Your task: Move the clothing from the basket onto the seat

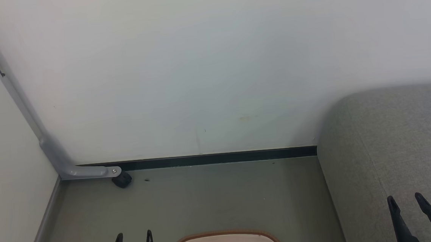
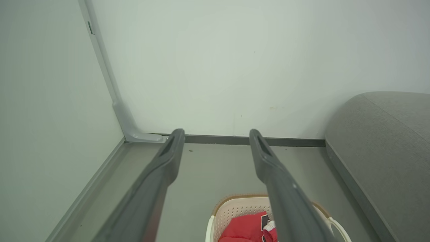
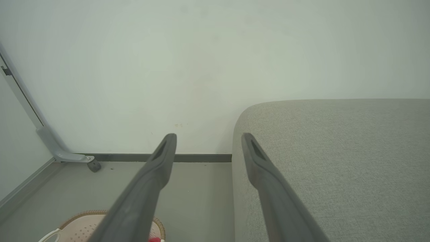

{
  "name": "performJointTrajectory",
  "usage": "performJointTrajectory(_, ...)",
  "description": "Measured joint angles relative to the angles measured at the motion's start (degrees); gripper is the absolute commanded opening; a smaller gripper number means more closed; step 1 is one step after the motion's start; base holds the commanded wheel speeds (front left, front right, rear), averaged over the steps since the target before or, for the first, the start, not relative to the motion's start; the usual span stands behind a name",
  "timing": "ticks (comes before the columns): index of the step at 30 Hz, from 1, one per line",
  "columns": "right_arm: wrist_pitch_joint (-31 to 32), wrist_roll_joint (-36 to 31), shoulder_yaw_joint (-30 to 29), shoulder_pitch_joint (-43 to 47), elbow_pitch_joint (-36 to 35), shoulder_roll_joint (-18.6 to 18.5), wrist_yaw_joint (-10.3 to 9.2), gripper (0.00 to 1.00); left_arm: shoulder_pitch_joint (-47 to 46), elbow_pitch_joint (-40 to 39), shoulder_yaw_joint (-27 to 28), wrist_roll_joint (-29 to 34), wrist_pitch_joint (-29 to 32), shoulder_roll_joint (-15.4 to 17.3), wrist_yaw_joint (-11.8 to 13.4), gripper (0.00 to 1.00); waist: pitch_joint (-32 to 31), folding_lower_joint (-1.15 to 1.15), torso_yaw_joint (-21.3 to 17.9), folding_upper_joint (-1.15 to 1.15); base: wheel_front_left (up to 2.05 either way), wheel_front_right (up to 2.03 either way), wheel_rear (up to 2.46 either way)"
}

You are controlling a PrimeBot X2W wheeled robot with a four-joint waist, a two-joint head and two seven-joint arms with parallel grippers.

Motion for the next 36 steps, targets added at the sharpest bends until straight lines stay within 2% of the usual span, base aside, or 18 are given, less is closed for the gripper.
performJointTrajectory(16, 0.0, -0.1, -0.9, 0.0, -0.8, 0.1, 0.56, 1.0, 0.0, 2.9, -2.3, -3.8, 0.0, 0.0, 0.0, 1.0, 0.4, 0.0, 0.1, 0.0, 0.0, 0.0, 0.0)
performJointTrajectory(36, 0.0, -1.2, -1.4, -2.0, -8.0, -0.5, 3.04, 1.0, -4.6, 10.3, -16.8, -14.8, 1.3, 0.1, 0.0, 1.0, 5.2, 0.0, -1.2, 0.0, 0.0, 0.0, 0.0)
